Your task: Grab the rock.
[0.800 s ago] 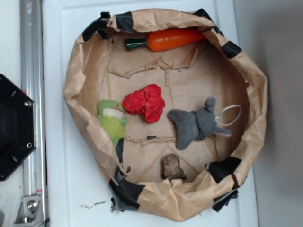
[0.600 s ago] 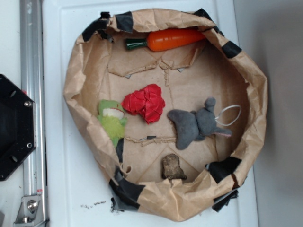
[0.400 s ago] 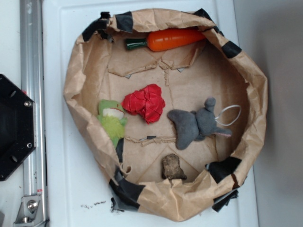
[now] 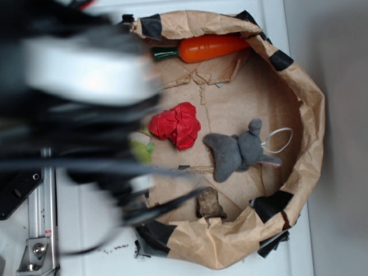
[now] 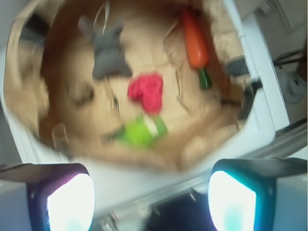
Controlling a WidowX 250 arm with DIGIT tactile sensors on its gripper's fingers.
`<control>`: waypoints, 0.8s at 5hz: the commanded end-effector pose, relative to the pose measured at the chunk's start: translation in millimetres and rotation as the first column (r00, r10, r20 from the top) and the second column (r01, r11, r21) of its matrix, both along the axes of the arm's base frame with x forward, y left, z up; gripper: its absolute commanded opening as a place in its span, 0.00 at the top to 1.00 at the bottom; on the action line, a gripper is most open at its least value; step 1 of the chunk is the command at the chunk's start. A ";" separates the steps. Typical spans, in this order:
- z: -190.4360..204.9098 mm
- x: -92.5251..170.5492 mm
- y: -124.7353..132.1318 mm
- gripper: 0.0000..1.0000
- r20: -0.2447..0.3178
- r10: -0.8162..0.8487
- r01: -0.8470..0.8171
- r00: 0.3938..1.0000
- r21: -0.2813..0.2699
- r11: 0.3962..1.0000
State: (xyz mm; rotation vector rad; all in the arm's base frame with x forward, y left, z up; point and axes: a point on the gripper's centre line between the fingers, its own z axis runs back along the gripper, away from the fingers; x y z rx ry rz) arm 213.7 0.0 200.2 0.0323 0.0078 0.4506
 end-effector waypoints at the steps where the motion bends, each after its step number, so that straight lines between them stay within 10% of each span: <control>1: -43.7 49.8 9.9 0.00 0.169 0.346 -0.345 0.923 -0.041 0.938; 2: -74.0 56.3 2.1 0.00 0.076 0.466 -0.461 0.882 -0.068 0.885; 3: -100.7 55.0 -24.0 0.00 0.002 0.458 -0.440 0.889 -0.279 0.854; 4: -123.1 48.7 -52.4 0.00 -0.060 0.443 -0.443 0.895 -0.249 0.861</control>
